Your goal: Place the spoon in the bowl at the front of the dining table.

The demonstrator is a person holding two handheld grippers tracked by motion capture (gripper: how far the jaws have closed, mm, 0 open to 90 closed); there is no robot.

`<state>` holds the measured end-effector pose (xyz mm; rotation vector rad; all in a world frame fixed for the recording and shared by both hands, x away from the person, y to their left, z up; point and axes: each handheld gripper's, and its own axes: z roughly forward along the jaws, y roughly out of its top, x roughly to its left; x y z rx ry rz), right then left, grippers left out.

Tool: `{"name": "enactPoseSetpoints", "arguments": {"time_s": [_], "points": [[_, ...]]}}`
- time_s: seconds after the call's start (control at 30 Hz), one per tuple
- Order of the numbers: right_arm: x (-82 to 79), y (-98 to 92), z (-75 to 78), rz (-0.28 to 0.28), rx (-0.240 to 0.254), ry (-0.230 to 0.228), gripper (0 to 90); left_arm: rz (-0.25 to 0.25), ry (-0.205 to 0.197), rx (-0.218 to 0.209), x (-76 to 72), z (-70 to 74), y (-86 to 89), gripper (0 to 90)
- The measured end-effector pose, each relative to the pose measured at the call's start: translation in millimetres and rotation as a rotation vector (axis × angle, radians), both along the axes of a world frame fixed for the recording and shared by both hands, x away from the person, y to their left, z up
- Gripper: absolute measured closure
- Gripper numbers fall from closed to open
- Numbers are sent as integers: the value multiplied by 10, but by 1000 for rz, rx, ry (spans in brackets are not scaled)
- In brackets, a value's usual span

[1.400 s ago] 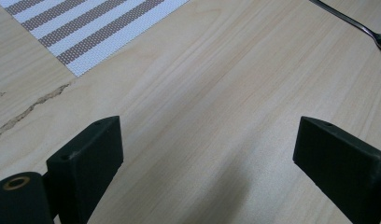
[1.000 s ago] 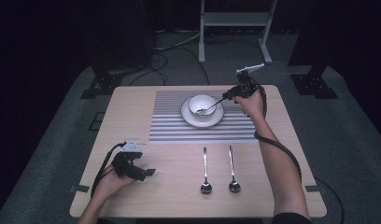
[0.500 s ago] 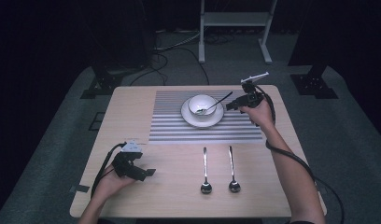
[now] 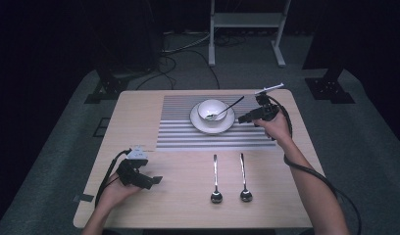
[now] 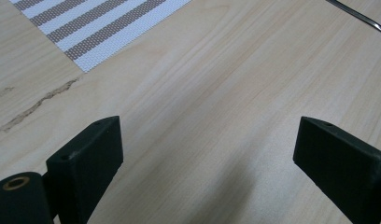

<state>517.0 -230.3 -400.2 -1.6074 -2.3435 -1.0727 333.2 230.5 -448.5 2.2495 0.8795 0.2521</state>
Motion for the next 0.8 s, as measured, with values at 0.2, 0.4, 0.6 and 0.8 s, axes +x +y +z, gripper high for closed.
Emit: {"name": "enactPoseSetpoints", "arguments": {"time_s": [0.2, 0.4, 0.6, 0.8], "points": [[-70, -23, -58, 14, 8, 8, 447, 1, -2, 4, 2, 0, 10, 72], [-162, -41, -91, 24, 24, 4, 436, 5, -4, 2, 1, 0, 21, 72], [-268, -74, -143, 35, 39, 1, 419, 2, -8, 3, -5, 2, 13, 72], [-353, -76, -162, 49, 49, -9, 405, 6, -10, 0, 0, 1, 19, 72]]}}
